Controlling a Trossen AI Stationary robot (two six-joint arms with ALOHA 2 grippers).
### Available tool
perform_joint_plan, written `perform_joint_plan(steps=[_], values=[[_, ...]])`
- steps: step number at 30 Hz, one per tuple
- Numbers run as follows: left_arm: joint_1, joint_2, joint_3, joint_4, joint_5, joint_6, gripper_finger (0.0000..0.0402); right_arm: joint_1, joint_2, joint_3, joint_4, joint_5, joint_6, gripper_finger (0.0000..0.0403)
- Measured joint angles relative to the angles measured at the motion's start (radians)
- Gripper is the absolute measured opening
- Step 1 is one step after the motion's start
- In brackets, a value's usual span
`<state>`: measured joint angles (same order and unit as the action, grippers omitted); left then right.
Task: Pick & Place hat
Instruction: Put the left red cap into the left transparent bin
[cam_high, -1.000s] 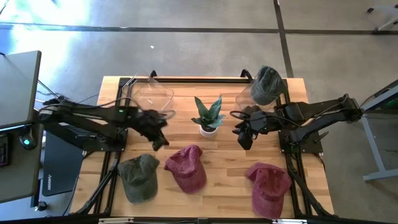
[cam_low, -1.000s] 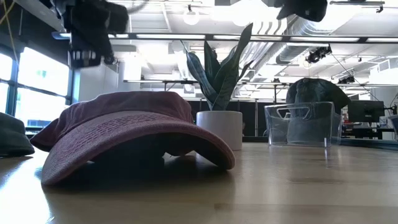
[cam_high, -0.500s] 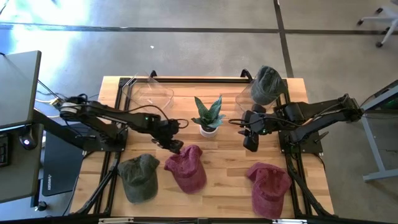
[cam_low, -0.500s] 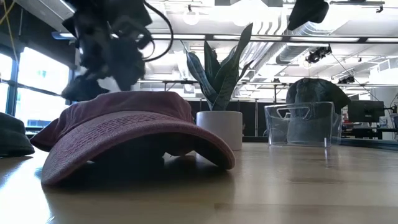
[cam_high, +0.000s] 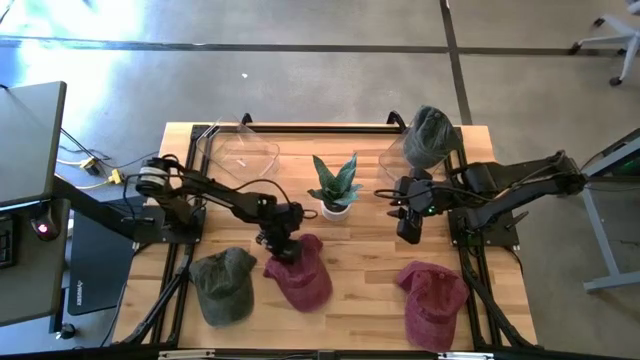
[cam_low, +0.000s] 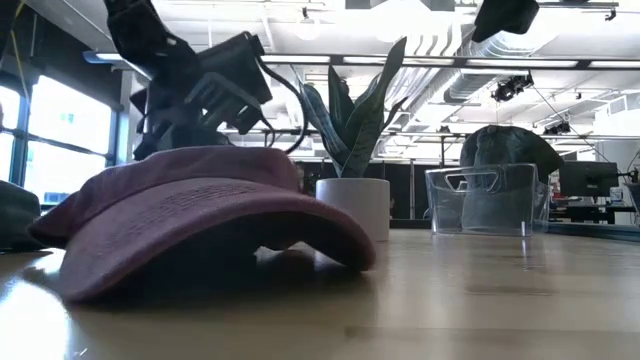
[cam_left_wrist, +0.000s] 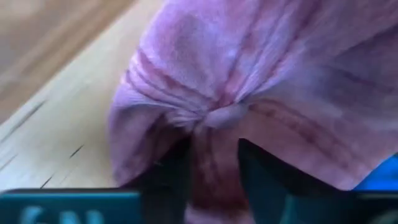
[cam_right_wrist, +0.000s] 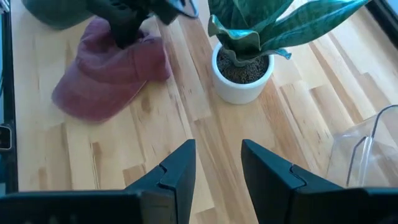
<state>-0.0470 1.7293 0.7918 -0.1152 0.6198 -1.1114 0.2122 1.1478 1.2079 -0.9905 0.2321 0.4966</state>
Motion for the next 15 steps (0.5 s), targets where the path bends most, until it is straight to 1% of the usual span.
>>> perform_joint_plan(steps=[3, 4, 5, 7, 9, 11, 13, 15], values=[[-0.018, -0.001, 0.001, 0.032, 0.033, 0.048, 0.0036, 0.014, -0.006, 0.000, 0.000, 0.004, 0.000, 0.0124], [-0.024, -0.001, 0.001, 0.037, 0.034, 0.055, 0.0018, 0.018, -0.006, 0.000, 0.000, 0.007, 0.000, 0.0124], [-0.028, -0.001, 0.001, 0.035, 0.034, 0.056, 0.0011, 0.024, -0.006, 0.000, -0.001, 0.014, 0.000, 0.0124], [-0.027, -0.001, 0.000, 0.051, 0.043, 0.035, 0.0015, 0.036, -0.006, 0.000, 0.000, 0.034, 0.001, 0.0124], [-0.026, -0.023, 0.000, 0.061, 0.045, 0.008, 0.0009, 0.046, -0.006, 0.000, 0.001, 0.057, 0.000, 0.0124], [-0.025, -0.080, 0.000, 0.060, 0.040, -0.002, 0.0003, 0.054, -0.006, 0.000, -0.003, 0.071, 0.000, 0.0124], [-0.026, -0.131, 0.010, 0.059, 0.006, -0.017, 0.0004, 0.061, -0.006, 0.000, -0.016, 0.080, 0.000, 0.0124], [-0.026, -0.189, 0.020, -0.003, -0.038, -0.023, 0.0002, 0.066, -0.006, 0.000, -0.027, 0.091, 0.000, 0.0124]])
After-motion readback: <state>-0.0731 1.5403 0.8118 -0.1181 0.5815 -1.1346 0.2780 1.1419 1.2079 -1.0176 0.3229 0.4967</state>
